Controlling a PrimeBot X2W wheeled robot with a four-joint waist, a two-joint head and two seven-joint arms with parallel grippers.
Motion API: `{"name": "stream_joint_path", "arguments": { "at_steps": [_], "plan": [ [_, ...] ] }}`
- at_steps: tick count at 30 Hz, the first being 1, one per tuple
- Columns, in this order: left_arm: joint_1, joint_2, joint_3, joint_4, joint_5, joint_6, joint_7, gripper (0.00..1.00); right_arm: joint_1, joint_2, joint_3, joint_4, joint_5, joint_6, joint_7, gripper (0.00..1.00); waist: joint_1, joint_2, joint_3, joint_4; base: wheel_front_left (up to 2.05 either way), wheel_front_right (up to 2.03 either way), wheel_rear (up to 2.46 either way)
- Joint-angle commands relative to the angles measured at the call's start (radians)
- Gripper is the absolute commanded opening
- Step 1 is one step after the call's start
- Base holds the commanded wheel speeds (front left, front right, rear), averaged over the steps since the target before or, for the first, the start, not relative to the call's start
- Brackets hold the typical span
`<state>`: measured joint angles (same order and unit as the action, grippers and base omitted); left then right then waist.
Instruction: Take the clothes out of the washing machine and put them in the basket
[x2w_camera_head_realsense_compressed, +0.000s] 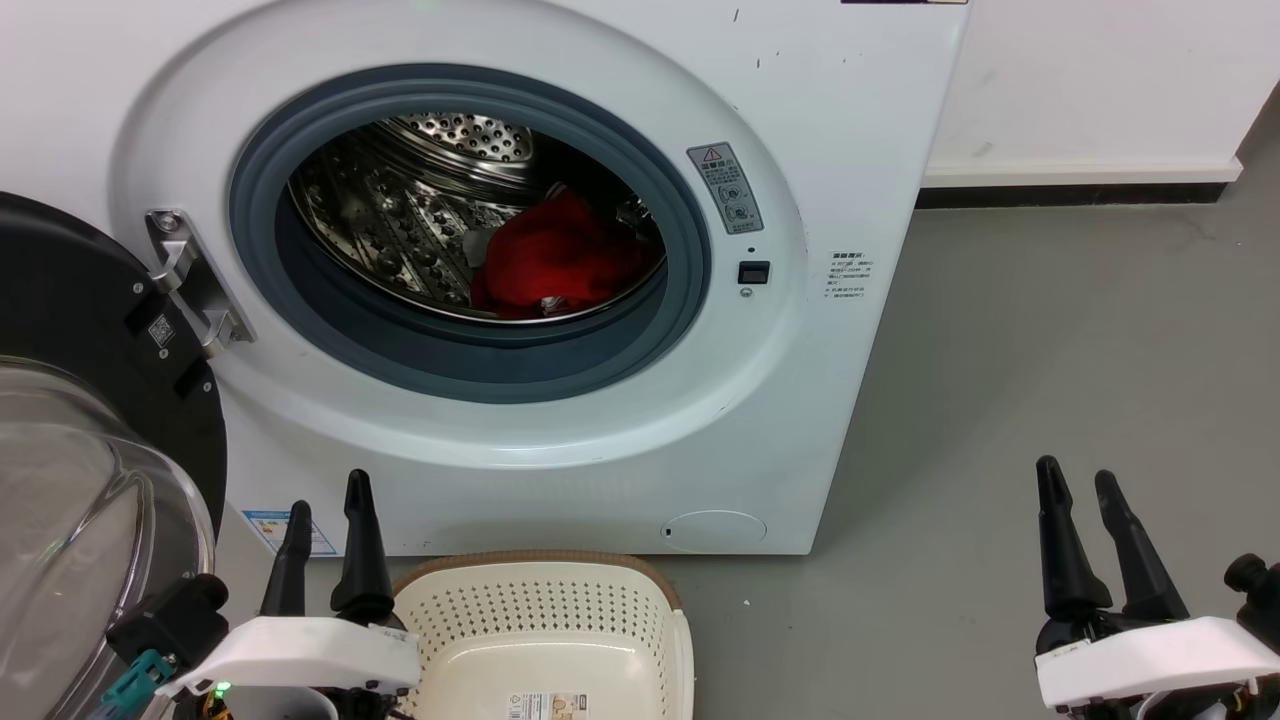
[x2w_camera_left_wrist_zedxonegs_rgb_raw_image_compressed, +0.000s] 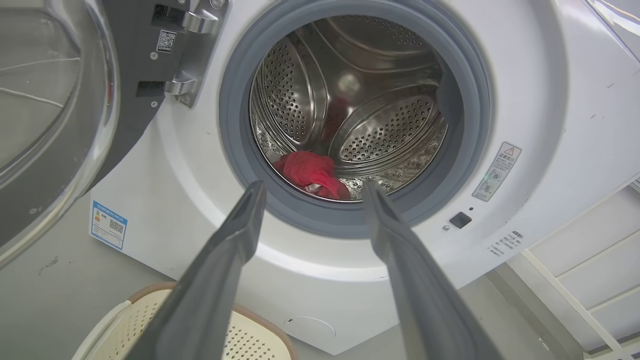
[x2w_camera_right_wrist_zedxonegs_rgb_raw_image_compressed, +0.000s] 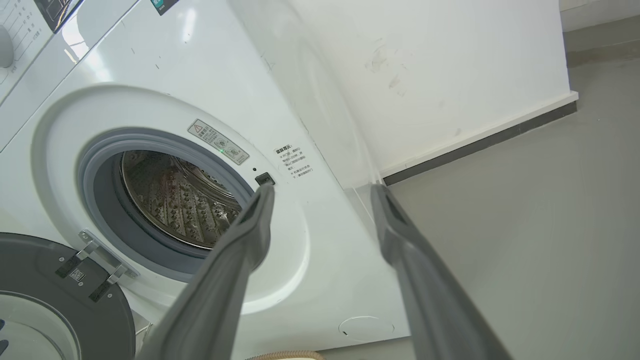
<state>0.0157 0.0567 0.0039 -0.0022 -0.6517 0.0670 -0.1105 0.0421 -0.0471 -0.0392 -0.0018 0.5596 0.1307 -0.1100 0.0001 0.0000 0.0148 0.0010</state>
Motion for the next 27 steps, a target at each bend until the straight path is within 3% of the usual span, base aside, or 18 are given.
{"name": "stream_joint_path", "arguments": {
  "at_steps": [1, 18, 27],
  "plan": [
    [-0.001, 0.007, -0.003, -0.021, 0.031, 0.007, -0.01, 1.0, -0.001, -0.005, 0.001, -0.022, -0.033, 0.0, -0.01, 1.0, -0.0001, 0.0, 0.0, 0.0, 0.0, 0.0, 0.0],
    [0.024, 0.005, -0.015, -0.064, 0.22, 0.02, -0.056, 1.0, 0.031, -0.005, 0.014, -0.073, -0.225, 0.0, -0.056, 1.0, -0.0001, 0.0, 0.004, 0.001, 0.0, 0.0, 0.0],
    [0.038, 0.001, -0.01, -0.075, 0.292, -0.003, -0.078, 1.0, 0.046, -0.005, 0.019, -0.094, -0.31, 0.0, -0.078, 1.0, -0.0001, 0.0, 0.007, 0.0, 0.0, 0.0, 0.0]
  ]
}}
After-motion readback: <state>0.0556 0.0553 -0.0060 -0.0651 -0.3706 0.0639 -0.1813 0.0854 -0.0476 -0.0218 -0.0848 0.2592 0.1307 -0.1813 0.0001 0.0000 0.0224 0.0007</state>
